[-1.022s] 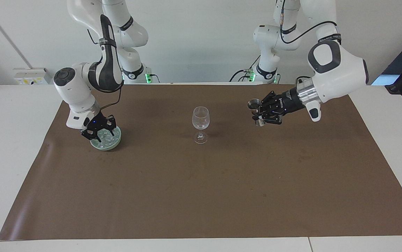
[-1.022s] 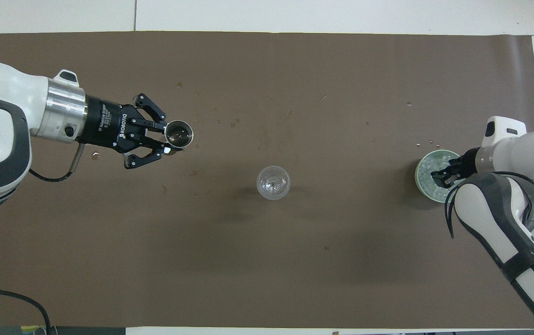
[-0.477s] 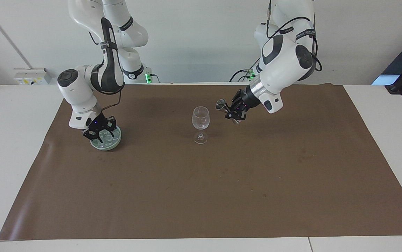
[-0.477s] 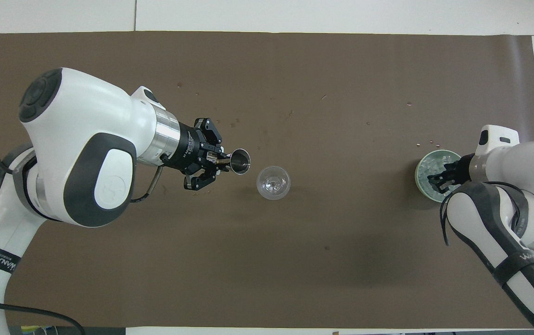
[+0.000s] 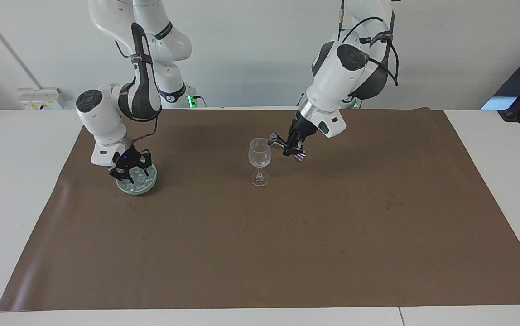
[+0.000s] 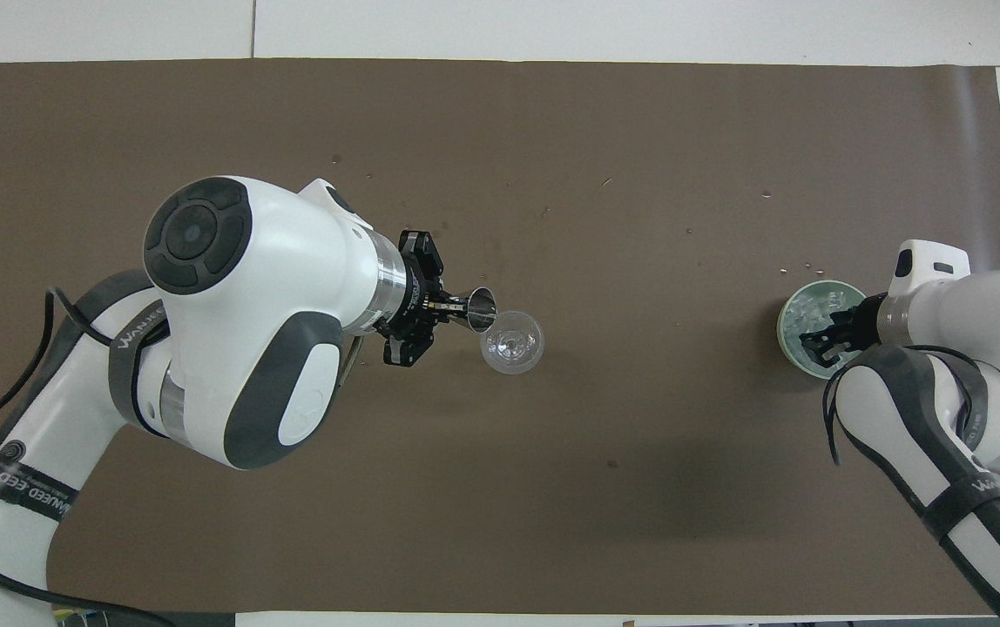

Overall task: Pour wine and add ice with both arms
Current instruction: 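Tilt the silver cup with the left gripper to pour into the glass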

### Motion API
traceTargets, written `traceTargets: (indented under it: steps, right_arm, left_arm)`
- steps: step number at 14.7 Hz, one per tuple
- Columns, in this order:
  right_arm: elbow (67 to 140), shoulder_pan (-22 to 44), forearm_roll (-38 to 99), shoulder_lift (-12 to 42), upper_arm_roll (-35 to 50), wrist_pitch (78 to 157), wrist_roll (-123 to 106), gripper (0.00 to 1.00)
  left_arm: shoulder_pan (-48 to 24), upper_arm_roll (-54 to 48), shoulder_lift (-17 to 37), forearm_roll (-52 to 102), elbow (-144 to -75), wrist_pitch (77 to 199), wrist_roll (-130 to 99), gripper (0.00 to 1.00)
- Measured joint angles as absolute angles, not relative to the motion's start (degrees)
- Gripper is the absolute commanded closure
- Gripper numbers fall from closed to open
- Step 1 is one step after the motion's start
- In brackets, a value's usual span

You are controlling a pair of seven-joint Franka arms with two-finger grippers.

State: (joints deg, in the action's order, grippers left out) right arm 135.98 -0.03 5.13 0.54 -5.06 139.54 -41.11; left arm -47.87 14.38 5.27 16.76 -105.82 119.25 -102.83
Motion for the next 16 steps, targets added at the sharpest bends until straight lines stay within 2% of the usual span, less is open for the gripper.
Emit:
traceTargets:
  steps: [16]
  right_arm:
    - [136.65, 0.11, 5.15, 0.39, -5.06, 139.56, -41.11, 0.60]
  left_arm:
    - [-57.02, 14.29, 5.03, -9.44, -106.46, 121.04, -115.58, 1.00]
